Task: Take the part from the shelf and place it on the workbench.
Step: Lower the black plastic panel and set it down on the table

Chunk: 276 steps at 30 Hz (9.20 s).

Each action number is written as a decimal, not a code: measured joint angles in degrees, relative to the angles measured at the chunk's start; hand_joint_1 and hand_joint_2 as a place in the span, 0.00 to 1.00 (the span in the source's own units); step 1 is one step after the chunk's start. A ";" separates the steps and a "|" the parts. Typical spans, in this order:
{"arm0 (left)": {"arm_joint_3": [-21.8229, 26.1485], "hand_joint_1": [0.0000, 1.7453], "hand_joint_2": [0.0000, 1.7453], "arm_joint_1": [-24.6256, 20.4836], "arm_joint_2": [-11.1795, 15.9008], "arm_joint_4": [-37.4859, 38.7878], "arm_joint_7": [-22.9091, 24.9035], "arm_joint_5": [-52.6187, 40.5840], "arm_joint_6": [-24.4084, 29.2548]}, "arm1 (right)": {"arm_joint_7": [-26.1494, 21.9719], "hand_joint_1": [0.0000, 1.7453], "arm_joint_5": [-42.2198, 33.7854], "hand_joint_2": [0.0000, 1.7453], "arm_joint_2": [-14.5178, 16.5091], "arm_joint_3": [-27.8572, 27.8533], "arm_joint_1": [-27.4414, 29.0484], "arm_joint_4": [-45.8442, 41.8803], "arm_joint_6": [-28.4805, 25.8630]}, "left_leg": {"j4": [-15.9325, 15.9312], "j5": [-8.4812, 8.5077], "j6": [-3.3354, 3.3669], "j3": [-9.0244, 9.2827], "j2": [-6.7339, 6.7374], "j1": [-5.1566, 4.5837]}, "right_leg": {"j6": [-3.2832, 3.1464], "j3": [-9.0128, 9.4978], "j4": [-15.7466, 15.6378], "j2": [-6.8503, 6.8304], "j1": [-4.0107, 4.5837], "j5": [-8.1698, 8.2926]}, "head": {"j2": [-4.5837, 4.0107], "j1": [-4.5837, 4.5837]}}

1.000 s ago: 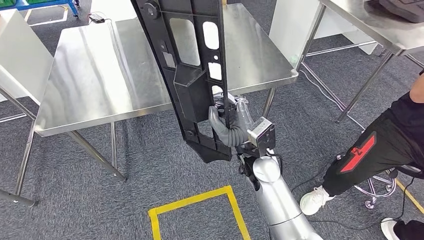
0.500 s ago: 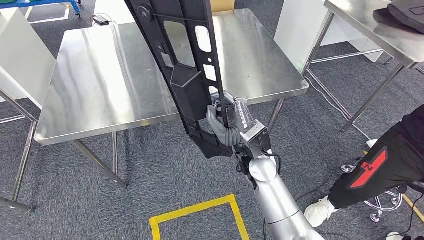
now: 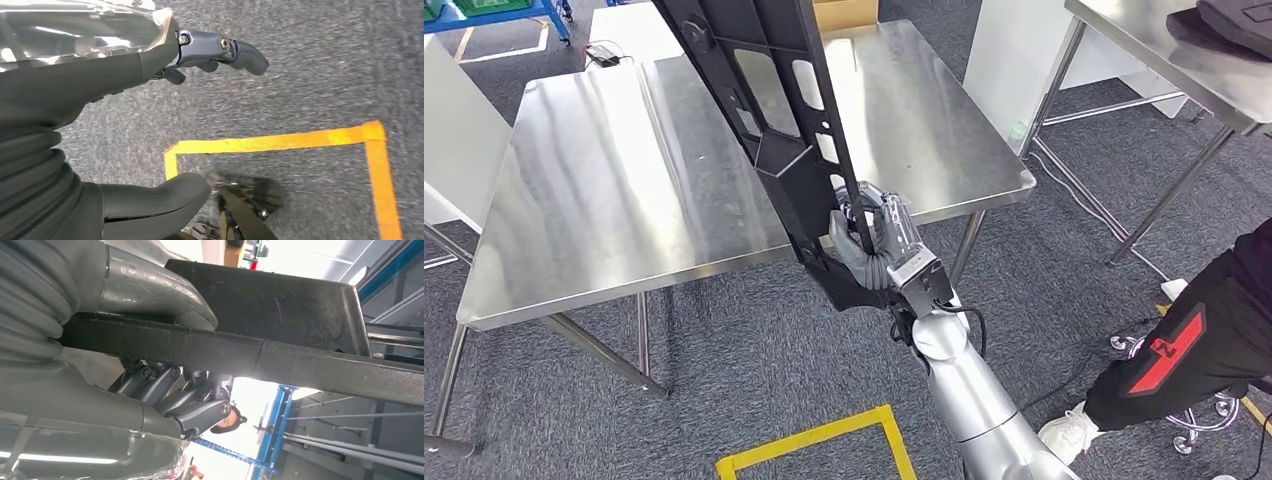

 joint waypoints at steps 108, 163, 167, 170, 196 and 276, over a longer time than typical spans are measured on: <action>0.25 0.00 1.00 0.43 -0.97 0.90 1.68 -2.09 1.81 | 11.68 1.00 66.46 1.00 -3.52 5.29 -23.23 57.01 -29.66 | -5.02 -3.88 1.73 10.30 -0.65 -1.15 | 0.05 -3.52 -0.52 0.53 1.44 3.70 | 0.00 0.21; 2.29 0.00 0.00 0.43 -1.11 0.90 4.27 -1.96 4.42 | -3.52 0.00 19.01 0.00 2.85 5.34 -15.50 35.93 1.45 | -5.02 -3.89 1.73 10.32 -0.65 -1.21 | 0.05 -3.51 -0.53 0.51 1.40 3.69 | 0.00 0.21; 2.88 0.00 0.00 0.43 -1.07 0.90 4.30 -1.96 4.53 | -4.04 0.00 14.28 0.00 2.47 5.40 -13.96 31.07 2.76 | -5.02 -3.89 1.72 10.31 -0.66 -1.21 | 0.05 -3.51 -0.53 0.51 1.40 3.69 | 0.00 0.21; 3.10 0.00 0.00 0.43 -1.05 0.90 4.30 -1.96 4.55 | -4.05 0.00 13.55 0.00 2.32 5.45 -13.48 29.23 3.05 | -5.02 -3.90 1.72 10.31 -0.65 -1.21 | 0.05 -3.51 -0.53 0.52 1.40 3.69 | 0.00 0.21; 4.31 0.00 0.00 0.51 -0.85 0.90 3.01 -1.92 5.65 | -0.17 0.00 -22.17 0.00 -0.64 1.13 -1.79 5.68 25.96 | -5.02 -3.98 1.60 10.34 -0.66 -1.21 | 0.04 -3.50 -0.54 0.53 1.41 3.68 | 0.00 0.22; 4.21 0.00 0.00 -0.33 -1.49 0.73 -0.12 -4.95 4.44 | -4.91 0.00 -16.82 0.00 -2.96 -13.56 26.79 -20.80 25.01 | -2.03 -6.06 1.36 11.28 -0.05 0.04 | 0.81 -4.58 0.51 -0.05 0.20 4.03 | 0.00 0.34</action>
